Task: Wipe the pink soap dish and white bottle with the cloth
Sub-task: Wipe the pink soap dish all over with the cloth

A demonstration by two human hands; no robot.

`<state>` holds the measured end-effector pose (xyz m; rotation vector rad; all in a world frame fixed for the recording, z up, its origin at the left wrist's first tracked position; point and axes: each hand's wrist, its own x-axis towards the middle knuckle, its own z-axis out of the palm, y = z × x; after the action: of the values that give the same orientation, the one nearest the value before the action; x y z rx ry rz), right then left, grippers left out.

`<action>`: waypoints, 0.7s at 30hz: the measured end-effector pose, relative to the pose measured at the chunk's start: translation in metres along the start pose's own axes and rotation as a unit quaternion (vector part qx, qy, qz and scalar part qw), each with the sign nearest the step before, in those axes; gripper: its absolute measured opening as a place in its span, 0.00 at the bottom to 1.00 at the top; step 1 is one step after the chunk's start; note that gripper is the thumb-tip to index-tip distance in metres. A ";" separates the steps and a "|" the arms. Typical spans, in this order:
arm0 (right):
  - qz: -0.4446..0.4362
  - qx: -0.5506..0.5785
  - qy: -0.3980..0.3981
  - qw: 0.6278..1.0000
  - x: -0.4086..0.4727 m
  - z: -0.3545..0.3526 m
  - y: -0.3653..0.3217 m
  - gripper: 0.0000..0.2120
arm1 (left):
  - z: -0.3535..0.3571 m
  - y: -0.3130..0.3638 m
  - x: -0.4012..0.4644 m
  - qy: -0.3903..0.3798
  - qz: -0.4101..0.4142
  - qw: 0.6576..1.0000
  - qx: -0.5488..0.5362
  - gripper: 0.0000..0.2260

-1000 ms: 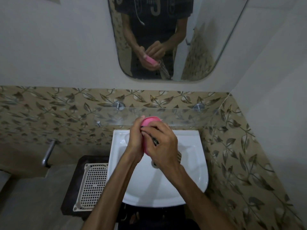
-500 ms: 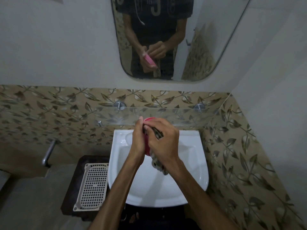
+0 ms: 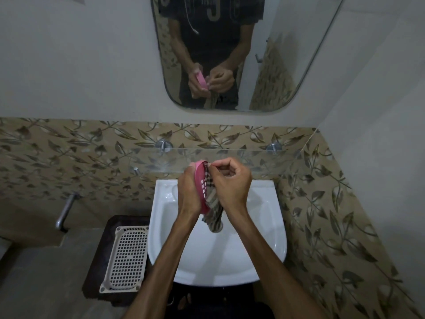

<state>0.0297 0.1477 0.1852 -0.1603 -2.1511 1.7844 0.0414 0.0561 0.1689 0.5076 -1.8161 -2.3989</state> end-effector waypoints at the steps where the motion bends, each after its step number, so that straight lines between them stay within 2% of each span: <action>1: 0.002 -0.009 0.001 1.000 -0.003 0.000 0.002 0.06 | -0.001 -0.002 0.000 0.007 0.008 1.000 0.005 0.23; 5: 0.041 -0.044 -0.021 0.998 -0.030 -0.003 0.020 0.11 | -0.004 0.004 0.004 0.010 0.036 0.999 0.016 0.23; 8: 0.152 0.065 0.016 0.986 -0.030 -0.005 0.022 0.10 | 0.003 0.007 0.005 -0.018 0.055 0.998 0.036 0.27; 10: 0.172 0.128 0.046 0.976 -0.020 -0.006 0.015 0.08 | 0.006 0.006 0.003 -0.002 0.044 0.998 0.033 0.30; 13: 0.065 0.095 0.048 0.992 -0.013 -0.007 0.002 0.06 | 0.010 0.005 0.003 0.003 0.008 0.999 0.033 0.29; 17: -0.075 0.018 0.019 0.997 -0.006 -0.006 -0.005 0.06 | 0.007 -0.004 0.004 0.000 -0.005 1.000 0.014 0.21; 21: -0.041 -0.038 0.019 0.998 -0.018 -0.009 0.012 0.07 | 0.001 -0.007 0.009 0.024 -0.041 0.999 -0.025 0.23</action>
<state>0.0477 0.1534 0.1717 -0.1218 -2.1677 1.6415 0.0338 0.0571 0.1610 0.6429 -1.7438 -2.4550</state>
